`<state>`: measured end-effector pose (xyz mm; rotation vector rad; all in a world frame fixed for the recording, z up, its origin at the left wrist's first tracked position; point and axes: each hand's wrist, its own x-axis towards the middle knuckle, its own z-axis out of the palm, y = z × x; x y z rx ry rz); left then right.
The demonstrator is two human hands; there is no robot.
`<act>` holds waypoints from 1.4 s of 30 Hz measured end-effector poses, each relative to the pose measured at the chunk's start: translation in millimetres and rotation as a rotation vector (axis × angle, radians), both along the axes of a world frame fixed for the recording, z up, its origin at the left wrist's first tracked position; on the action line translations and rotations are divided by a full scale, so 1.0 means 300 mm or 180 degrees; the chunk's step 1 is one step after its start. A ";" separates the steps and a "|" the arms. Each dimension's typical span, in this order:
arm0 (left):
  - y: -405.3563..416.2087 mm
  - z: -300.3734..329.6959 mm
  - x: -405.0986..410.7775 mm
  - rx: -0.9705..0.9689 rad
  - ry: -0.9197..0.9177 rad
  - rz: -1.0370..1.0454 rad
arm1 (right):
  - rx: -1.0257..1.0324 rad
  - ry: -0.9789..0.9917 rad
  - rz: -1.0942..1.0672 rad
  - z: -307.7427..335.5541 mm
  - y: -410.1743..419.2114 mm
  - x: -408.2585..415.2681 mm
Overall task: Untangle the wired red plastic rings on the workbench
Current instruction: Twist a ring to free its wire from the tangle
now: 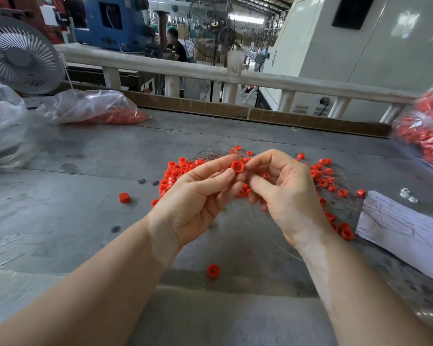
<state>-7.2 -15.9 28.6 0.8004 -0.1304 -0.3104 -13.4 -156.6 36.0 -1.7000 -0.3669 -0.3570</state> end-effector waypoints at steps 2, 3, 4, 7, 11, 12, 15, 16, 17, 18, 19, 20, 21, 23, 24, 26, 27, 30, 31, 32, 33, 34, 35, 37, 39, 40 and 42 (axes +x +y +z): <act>-0.001 -0.001 0.002 -0.0040 0.0011 0.0015 | -0.0037 -0.0048 -0.0015 0.001 0.001 -0.002; -0.001 -0.002 0.003 -0.0054 0.0014 0.0021 | -0.0069 -0.0084 -0.0031 0.002 0.001 -0.004; -0.001 -0.003 0.004 -0.0057 0.0012 0.0026 | -0.0126 -0.0139 -0.0056 0.003 0.002 -0.005; 0.000 -0.006 0.005 -0.0033 0.0008 0.0055 | -0.0405 -0.0336 -0.0172 0.000 0.007 -0.009; -0.002 -0.006 0.004 0.0005 0.0039 0.0112 | -0.0593 -0.0492 -0.0291 -0.008 0.009 -0.007; -0.002 -0.005 0.004 0.0014 0.0056 0.0136 | -0.0654 -0.0517 -0.0331 -0.011 0.009 -0.005; -0.001 -0.005 0.004 0.0065 0.0098 0.0204 | -0.0798 -0.0526 -0.0384 -0.016 0.010 -0.002; 0.000 -0.005 0.003 0.0105 0.0094 0.0225 | -0.0808 -0.0540 -0.0374 -0.016 0.010 -0.002; 0.000 -0.005 0.002 0.0151 0.0083 0.0248 | -0.0778 -0.0554 -0.0353 -0.015 0.011 -0.003; 0.001 -0.005 0.001 0.0193 0.0068 0.0268 | -0.0702 -0.0551 -0.0323 -0.014 0.012 -0.004; 0.001 -0.006 0.000 0.0233 0.0044 0.0279 | -0.0598 -0.0526 -0.0296 -0.013 0.011 -0.004; 0.000 -0.006 -0.001 0.0278 0.0006 0.0279 | -0.0500 -0.0489 -0.0281 -0.013 0.009 -0.004; -0.002 -0.006 -0.002 0.0327 -0.0038 0.0273 | -0.0425 -0.0447 -0.0270 -0.013 0.007 -0.002; -0.003 -0.006 -0.004 0.0387 -0.0086 0.0264 | -0.0331 -0.0364 -0.0243 -0.011 0.005 0.000; -0.003 -0.006 -0.004 0.0393 -0.0086 0.0263 | -0.0298 -0.0336 -0.0221 -0.010 0.004 0.000; -0.001 -0.006 -0.003 0.0405 -0.0082 0.0252 | -0.0221 -0.0303 -0.0150 -0.005 0.006 -0.003; 0.000 -0.005 -0.003 0.0414 -0.0087 0.0241 | -0.0168 -0.0290 -0.0111 -0.003 0.007 -0.004; 0.000 -0.005 -0.003 0.0437 -0.0110 0.0201 | -0.0084 -0.0275 -0.0067 -0.001 0.007 -0.004; 0.000 -0.005 -0.003 0.0432 -0.0107 0.0189 | -0.0088 -0.0271 -0.0069 -0.002 0.006 -0.003; 0.001 -0.005 -0.003 0.0424 -0.0101 0.0179 | -0.0087 -0.0266 -0.0069 -0.002 0.006 -0.003; 0.000 -0.004 -0.003 0.0423 -0.0098 0.0171 | -0.0075 -0.0260 -0.0065 -0.002 0.006 -0.003; 0.001 -0.004 -0.003 0.0429 -0.0101 0.0166 | -0.0062 -0.0256 -0.0063 -0.002 0.006 -0.003; 0.001 -0.004 -0.003 0.0437 -0.0105 0.0164 | -0.0060 -0.0261 -0.0071 -0.003 0.006 -0.003; 0.001 -0.004 -0.002 0.0436 -0.0106 0.0177 | -0.0104 -0.0293 -0.0100 -0.005 0.007 -0.003; 0.001 -0.005 0.000 0.0436 -0.0110 0.0213 | -0.0180 -0.0314 -0.0098 -0.007 0.007 0.000; 0.001 -0.005 0.001 0.0446 -0.0114 0.0242 | -0.0216 -0.0317 -0.0092 -0.008 0.008 0.000; 0.000 -0.006 0.001 0.0473 -0.0119 0.0320 | -0.0272 -0.0317 -0.0102 -0.009 0.008 0.001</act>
